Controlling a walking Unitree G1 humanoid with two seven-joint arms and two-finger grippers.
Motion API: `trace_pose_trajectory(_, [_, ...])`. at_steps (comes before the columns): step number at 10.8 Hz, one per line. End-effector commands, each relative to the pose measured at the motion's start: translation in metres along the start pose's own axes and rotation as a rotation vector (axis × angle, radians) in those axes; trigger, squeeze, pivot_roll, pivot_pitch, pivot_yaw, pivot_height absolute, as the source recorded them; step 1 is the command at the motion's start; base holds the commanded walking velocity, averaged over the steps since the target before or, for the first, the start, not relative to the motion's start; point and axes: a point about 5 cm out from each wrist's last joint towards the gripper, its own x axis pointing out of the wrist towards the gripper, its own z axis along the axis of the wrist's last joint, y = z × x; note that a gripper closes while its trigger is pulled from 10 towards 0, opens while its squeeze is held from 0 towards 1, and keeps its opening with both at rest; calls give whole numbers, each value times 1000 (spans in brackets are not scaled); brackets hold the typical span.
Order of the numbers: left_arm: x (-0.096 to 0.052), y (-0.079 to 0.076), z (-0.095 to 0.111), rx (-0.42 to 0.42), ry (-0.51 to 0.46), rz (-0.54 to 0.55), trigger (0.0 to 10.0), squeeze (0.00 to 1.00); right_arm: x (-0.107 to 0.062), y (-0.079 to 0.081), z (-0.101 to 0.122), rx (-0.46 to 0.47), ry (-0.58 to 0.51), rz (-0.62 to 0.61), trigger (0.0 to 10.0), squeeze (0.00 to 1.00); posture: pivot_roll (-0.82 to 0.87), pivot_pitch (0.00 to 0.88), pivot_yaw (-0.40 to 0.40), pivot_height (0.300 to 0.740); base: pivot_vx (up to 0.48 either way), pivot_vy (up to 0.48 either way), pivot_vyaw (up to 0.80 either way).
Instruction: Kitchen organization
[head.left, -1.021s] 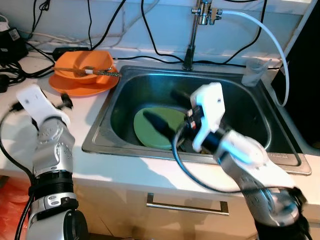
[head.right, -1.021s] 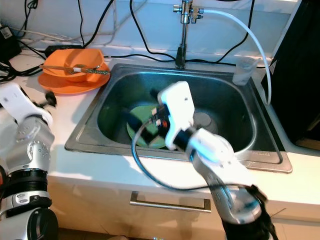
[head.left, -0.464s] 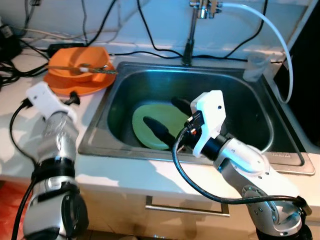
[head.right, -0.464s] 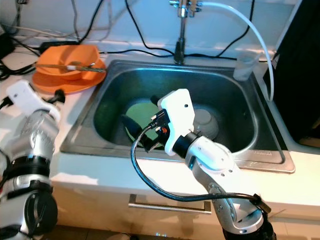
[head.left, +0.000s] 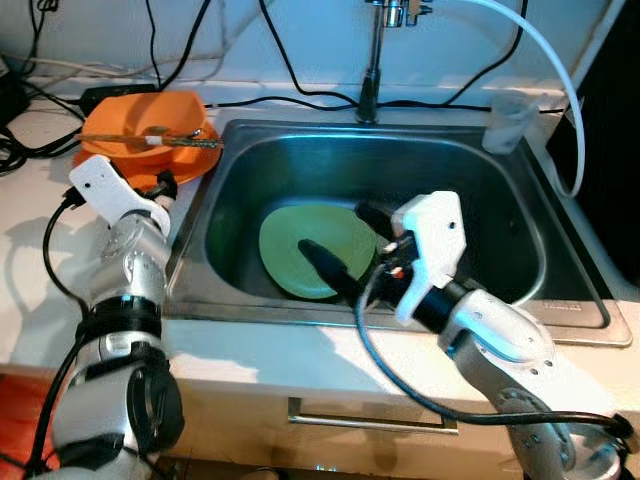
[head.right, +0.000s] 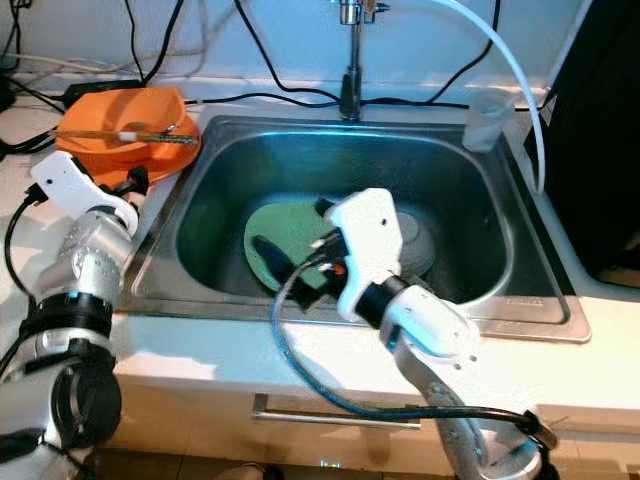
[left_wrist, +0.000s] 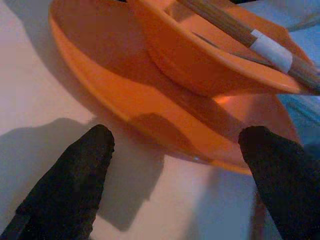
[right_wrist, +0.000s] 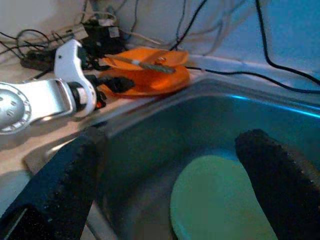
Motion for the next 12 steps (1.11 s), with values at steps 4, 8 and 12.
trace_pose_trajectory(4, [5, 5, -16, -245, 91, 61, 10000, 0, -13, 1, 9, 0, 5, 25, 10000, 282, -185, 79, 31, 740, 0, 0, 0])
trace_pose_trajectory(8, [7, 12, -20, -339, 98, 75, 3922, 0, -16, 1, 10, -24, 35, 56, 10000, 184, -199, 68, 22, 740, 0, 0, 0])
trace_pose_trajectory(12, [7, 16, -22, -355, 113, 98, 0, 0, -16, -1, 9, -25, 43, 44, 10000, 176, -199, 72, 35, 740, 0, 0, 0])
